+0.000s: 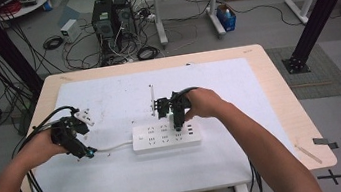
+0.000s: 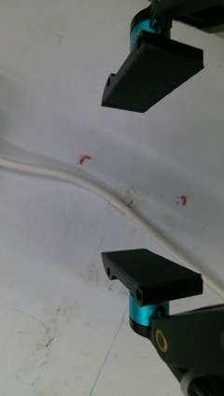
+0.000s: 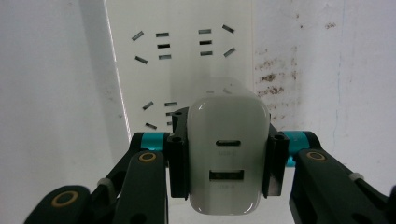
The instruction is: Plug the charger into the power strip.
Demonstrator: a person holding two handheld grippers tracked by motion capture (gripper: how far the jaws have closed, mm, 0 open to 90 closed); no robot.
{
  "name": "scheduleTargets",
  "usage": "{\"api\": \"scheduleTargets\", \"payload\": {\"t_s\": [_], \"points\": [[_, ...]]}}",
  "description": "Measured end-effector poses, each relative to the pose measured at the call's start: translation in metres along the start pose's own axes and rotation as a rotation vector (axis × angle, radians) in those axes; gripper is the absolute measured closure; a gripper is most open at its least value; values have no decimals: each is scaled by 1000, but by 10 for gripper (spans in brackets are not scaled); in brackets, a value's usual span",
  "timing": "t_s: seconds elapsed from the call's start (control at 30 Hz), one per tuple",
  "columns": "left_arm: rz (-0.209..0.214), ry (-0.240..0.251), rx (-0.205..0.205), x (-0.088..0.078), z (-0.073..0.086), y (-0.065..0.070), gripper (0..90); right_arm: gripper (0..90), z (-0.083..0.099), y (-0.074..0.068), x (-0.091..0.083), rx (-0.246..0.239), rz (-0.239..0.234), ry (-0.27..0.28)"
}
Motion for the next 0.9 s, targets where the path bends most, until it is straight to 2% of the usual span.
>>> {"api": "scheduleTargets", "payload": {"t_s": [0.07, 0.1, 0.17, 0.37, 0.43, 0.47, 0.63, 0.83, 0.9], "points": [[1, -1, 1, 1, 0, 0, 218, 622, -1, -3, 1, -23, -8, -2], [2, 2, 1, 2, 0, 0, 218, 623, -1, -4, 2, -34, 2, -7], [6, -2, 2, 2, 1, 1, 218, 623, -2, -4, 2, -15, -2, -18], [11, -2, -8, 6, 2, 0, 218, 626, -4, -4, 4, -16, 0, -56], [13, -18, 0, 7, 3, 0, 218, 626, -5, -5, 7, -28, 6, -57], [14, -8, -10, 8, 2, 0, 218, 627, -5, -6, 8, -26, 10, -59], [21, -19, -12, 10, 4, -2, 218, 628, -5, -4, 8, -6, -9, -59], [24, -16, -15, 13, 1, -1, 218, 628, -4, -3, 9, -8, -18, -54], [28, -11, -18, 13, 0, 0, 218, 628, -5, -6, 8, -31, 9, -53]]}}
Point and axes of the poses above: each handheld gripper's, and its own axes: x roughly forward along the jaws, z roughly out of its underside, y roughly to its right, the point moved 7 cm from there along x, roughly forward along the jaws, and after that the axes turned 14 degrees about z, right-handed, at the moved point
